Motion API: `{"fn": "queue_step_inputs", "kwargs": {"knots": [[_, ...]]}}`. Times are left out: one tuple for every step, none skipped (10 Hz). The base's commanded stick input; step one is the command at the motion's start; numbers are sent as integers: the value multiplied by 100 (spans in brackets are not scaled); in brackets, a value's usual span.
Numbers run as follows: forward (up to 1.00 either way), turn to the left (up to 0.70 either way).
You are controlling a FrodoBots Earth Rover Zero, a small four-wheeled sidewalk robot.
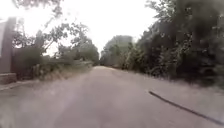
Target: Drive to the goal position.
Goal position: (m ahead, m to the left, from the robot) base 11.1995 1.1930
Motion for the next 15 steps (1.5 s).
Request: {"fn": "queue_step_inputs", "kwargs": {"knots": [[85, 0], [85, 0], [85, 7], [85, 17], [85, 31], [85, 19], [85, 0], [85, 0], [85, 0], [85, 0], [85, 0], [85, 0], [85, 0], [85, 0], [85, 0]]}}
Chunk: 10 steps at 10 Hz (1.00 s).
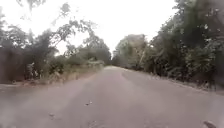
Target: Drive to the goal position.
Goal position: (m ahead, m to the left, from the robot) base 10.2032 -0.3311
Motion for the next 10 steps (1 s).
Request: {"fn": "queue_step_inputs", "kwargs": {"knots": [[85, 0], [85, 0], [85, 0], [85, 0], [85, 0], [85, 0], [85, 0], [85, 0], [85, 0], [85, 0]]}}
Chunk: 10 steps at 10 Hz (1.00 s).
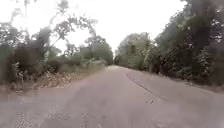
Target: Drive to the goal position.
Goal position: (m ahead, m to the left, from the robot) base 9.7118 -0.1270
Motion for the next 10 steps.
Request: {"fn": "queue_step_inputs", "kwargs": {"knots": [[85, 0], [85, 0], [85, 0], [85, 0], [85, 0], [85, 0], [85, 0], [85, 0], [85, 0], [85, 0]]}}
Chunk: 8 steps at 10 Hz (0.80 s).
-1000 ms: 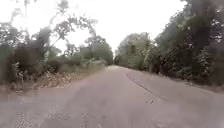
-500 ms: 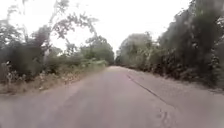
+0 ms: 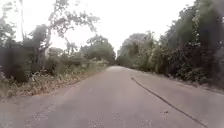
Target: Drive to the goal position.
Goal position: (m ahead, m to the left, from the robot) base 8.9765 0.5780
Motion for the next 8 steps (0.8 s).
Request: {"fn": "queue_step_inputs", "kwargs": {"knots": [[85, 0], [85, 0], [85, 0], [85, 0], [85, 0], [85, 0], [85, 0], [85, 0]]}}
